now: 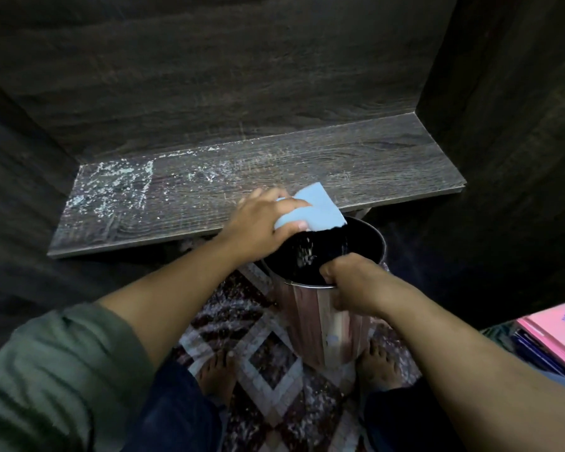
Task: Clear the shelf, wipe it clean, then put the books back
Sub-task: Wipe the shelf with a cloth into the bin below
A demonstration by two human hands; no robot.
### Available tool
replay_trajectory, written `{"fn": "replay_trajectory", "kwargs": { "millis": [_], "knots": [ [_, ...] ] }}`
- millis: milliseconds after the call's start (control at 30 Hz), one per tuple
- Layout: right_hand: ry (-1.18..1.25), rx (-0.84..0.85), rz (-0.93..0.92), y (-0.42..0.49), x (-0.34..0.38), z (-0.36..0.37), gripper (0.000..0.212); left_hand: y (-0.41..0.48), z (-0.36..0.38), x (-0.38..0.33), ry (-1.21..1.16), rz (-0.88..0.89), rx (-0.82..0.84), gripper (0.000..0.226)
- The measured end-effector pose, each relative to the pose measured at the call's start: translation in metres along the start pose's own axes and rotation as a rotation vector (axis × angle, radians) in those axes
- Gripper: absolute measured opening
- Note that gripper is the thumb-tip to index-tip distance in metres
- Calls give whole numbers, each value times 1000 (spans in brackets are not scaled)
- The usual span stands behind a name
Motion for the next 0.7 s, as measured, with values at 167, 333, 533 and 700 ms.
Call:
{"fn": "replay_trajectory", "kwargs": {
  "millis": [167, 333, 533, 700],
  "knots": [
    [-20, 41, -17, 2, 3, 2, 32, -9, -23, 10, -291, 6, -200, 53],
    [-35, 50, -64, 5, 10, 9, 33, 5, -39, 37, -212, -237, -249, 49],
    [-55, 16, -148, 5, 15, 7, 34, -4, -11, 22, -46, -209, -106, 50],
    [-70, -19, -180, -1, 16, 6, 34, -24, -13, -2, -190, -88, 71, 49]
  ]
}}
Point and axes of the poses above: each hand's wrist, its own y-axis towards the middle knuckle, its own z-axis out of the palm, x = y × z, the point moved 5 cm from there along y, towards the middle knuckle, and after that the axes turned 13 degrees about x, right-handed, at the moved point
